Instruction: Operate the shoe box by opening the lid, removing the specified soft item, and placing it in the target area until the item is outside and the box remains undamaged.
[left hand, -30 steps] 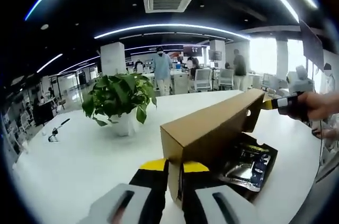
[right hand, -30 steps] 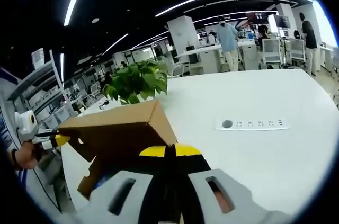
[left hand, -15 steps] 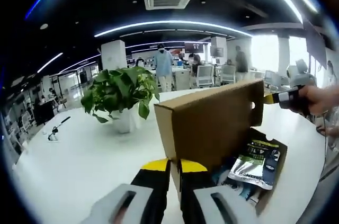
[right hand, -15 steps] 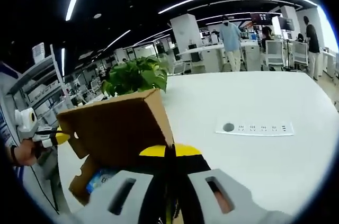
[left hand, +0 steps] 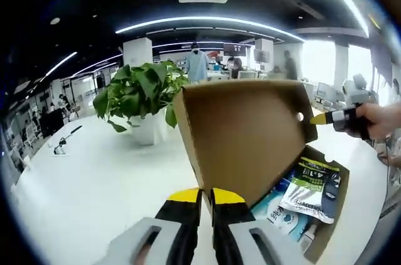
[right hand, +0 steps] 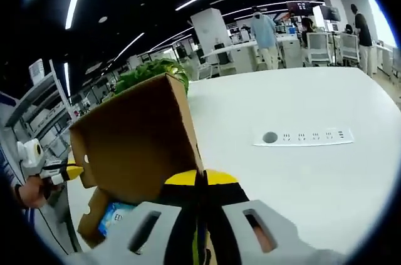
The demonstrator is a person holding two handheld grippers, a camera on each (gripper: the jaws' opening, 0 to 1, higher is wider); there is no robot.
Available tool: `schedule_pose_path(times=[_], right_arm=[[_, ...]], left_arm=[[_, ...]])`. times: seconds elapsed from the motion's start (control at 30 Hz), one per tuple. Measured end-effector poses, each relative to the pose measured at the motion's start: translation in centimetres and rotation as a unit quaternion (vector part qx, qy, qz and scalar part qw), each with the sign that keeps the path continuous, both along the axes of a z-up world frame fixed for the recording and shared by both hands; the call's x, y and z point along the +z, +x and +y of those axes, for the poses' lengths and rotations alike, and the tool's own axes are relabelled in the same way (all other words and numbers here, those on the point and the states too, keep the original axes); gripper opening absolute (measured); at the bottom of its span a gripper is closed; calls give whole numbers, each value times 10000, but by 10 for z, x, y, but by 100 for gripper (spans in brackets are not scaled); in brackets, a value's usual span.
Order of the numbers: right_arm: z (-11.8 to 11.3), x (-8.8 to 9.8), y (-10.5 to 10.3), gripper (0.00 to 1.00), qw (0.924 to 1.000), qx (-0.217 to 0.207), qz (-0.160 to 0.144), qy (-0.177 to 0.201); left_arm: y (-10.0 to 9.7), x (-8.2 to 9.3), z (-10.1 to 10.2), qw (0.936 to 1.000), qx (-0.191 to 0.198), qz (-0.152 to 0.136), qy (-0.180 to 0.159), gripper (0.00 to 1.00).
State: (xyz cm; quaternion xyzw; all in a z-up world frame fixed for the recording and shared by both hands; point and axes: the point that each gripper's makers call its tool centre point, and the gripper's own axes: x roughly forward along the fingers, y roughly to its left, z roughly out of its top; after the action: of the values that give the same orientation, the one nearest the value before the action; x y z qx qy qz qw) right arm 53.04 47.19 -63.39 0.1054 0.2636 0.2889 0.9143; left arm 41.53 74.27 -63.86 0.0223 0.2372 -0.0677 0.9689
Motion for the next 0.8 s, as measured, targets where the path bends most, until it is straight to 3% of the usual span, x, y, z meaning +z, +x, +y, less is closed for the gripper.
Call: schedule_pose_path(times=[0.1, 0.8], right_arm=[[1, -9, 1, 1, 9999, -34, 153, -19], [7, -41, 18, 2, 9966, -453, 659, 176]], left_arm=[[-2, -10, 0, 9999, 40, 104, -72, 5], [24, -20, 15, 9989, 121, 403, -187, 5]])
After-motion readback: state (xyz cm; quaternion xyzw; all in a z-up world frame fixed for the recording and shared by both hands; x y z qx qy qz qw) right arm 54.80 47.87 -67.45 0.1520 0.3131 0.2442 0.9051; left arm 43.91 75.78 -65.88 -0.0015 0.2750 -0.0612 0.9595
